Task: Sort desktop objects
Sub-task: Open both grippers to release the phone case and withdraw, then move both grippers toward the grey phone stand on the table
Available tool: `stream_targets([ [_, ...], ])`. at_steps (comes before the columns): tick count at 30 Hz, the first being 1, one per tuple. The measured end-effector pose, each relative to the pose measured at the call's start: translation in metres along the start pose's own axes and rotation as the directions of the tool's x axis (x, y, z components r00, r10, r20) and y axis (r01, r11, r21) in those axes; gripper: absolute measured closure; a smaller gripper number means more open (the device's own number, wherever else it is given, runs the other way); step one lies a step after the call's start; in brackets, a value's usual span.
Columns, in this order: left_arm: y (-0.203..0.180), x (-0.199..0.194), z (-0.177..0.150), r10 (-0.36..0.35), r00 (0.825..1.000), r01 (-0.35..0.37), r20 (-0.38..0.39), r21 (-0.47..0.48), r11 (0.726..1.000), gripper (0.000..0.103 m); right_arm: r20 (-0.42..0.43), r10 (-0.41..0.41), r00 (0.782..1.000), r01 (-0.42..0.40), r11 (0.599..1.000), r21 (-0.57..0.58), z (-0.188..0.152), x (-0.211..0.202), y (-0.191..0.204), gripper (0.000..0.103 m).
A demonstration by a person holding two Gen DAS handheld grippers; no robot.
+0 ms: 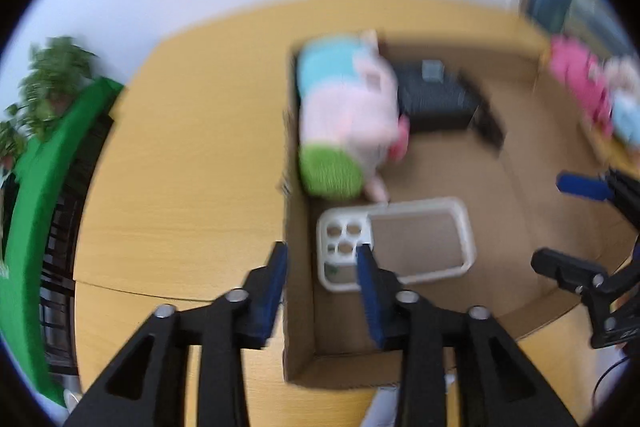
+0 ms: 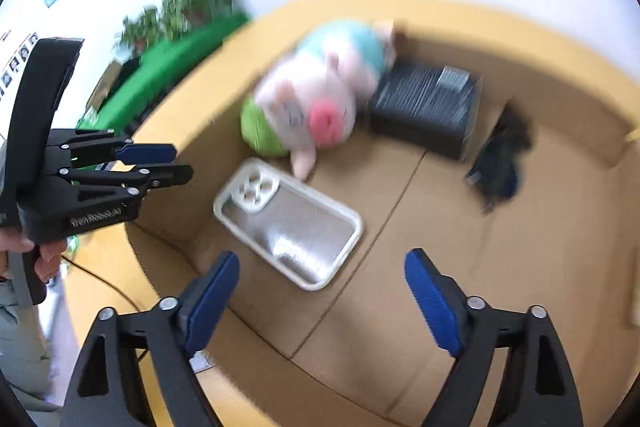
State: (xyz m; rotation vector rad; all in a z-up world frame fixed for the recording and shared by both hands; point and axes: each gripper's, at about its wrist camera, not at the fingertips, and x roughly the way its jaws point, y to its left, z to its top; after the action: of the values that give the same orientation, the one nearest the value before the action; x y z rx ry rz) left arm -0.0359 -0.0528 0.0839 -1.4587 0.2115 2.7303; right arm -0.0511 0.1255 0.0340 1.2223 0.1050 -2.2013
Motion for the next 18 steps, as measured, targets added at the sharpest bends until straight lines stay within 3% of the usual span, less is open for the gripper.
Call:
stream_targets([
  [1, 0.0, -0.022, -0.007, 0.039, 0.995, -0.035, 0.093, -0.048, 0.998, 0.037, 0.061, -0.066, 0.996, 0.067, 0.998, -0.012, -0.007, -0.019, 0.004, 0.007],
  [3, -0.002, -0.053, -0.02, 0.073, 0.97, -0.049, 0.232, -0.108, 0.993, 0.023, 0.154, -0.156, 0.976, 0.159, 0.987, -0.012, -0.011, -0.042, 0.008, 0.0],
  [4, -0.006, -0.07, -0.031, 0.078, 0.947, -0.039, 0.313, -0.13, 0.991, 0.023, 0.213, -0.205, 0.955, 0.21, 0.978, -0.004, -0.017, -0.057, 0.009, 0.0],
  [6, -0.006, -0.079, -0.034, 0.074, 0.923, -0.023, 0.377, -0.138, 0.99, 0.023, 0.271, -0.278, 0.921, 0.284, 0.959, 0.02, -0.015, -0.074, 0.002, 0.0],
  [9, -0.018, -0.089, -0.045, 0.066, 0.911, -0.007, 0.406, -0.145, 0.989, 0.023, 0.278, -0.333, 0.901, 0.338, 0.941, 0.033, -0.023, -0.084, 0.005, 0.0],
  [13, -0.022, -0.099, -0.059, 0.044, 0.905, 0.022, 0.424, -0.149, 0.989, 0.023, 0.278, -0.341, 0.898, 0.337, 0.939, 0.063, -0.03, -0.091, 0.0, 0.0],
  [18, -0.009, -0.093, -0.081, -0.03, 0.924, 0.101, 0.381, -0.167, 0.981, 0.023, 0.295, -0.318, 0.901, 0.317, 0.947, 0.054, -0.04, -0.093, 0.006, 0.0],
])
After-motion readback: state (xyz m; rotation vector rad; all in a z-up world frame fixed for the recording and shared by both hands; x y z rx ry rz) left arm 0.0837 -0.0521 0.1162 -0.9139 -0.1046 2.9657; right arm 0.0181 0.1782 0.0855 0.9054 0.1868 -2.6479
